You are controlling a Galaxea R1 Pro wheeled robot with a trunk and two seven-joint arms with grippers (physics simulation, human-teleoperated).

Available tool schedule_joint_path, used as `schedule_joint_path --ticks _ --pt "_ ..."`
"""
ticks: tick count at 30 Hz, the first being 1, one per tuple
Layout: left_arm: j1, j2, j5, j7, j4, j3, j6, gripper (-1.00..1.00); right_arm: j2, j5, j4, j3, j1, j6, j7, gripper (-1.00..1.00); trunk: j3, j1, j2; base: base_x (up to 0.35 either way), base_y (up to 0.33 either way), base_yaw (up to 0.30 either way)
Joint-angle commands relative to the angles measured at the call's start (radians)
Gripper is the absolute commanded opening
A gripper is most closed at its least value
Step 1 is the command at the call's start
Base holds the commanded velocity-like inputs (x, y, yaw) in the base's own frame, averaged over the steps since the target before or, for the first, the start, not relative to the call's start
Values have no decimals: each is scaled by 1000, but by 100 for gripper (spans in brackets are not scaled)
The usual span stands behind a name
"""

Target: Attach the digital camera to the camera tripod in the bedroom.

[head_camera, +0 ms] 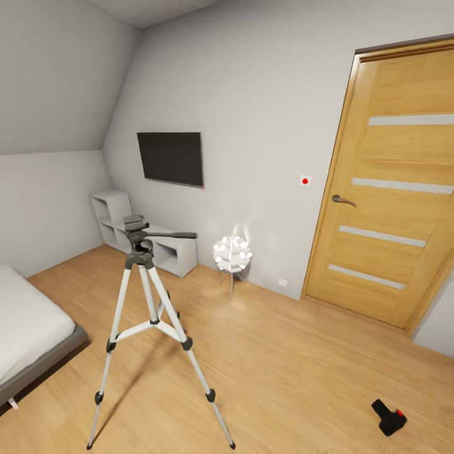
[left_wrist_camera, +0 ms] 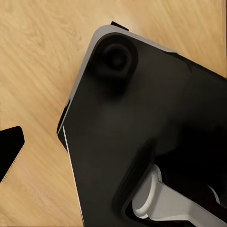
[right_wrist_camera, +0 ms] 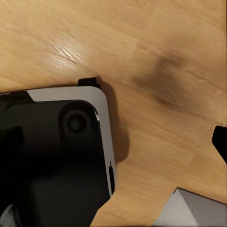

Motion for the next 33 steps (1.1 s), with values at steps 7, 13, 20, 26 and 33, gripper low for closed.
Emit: schedule_joint_path --ticks 7,13,20,26,33 --pt "0 -1 -1 0 -2 6 -7 100 0 -6 3 9 -2 -2 6 100 -2 1 -2 0 0 -295" --pt "0 -2 -1 0 -2 6 -7 100 6 -5 4 9 -2 -11 5 100 -2 1 -2 0 0 -297" --pt "0 -2 -1 0 -2 4 -7 100 7 -5 4 9 -2 -11 5 100 -2 1 -2 0 0 -298" --pt "0 -2 -1 0 -2 4 -7 100 9 -5 4 9 -2 -12 3 100 -2 1 -2 0 0 -299" --pt "0 -2 0 0 -2 2 -7 100 10 -5 4 9 -2 -10 -4 100 -2 1 -2 0 0 -299"
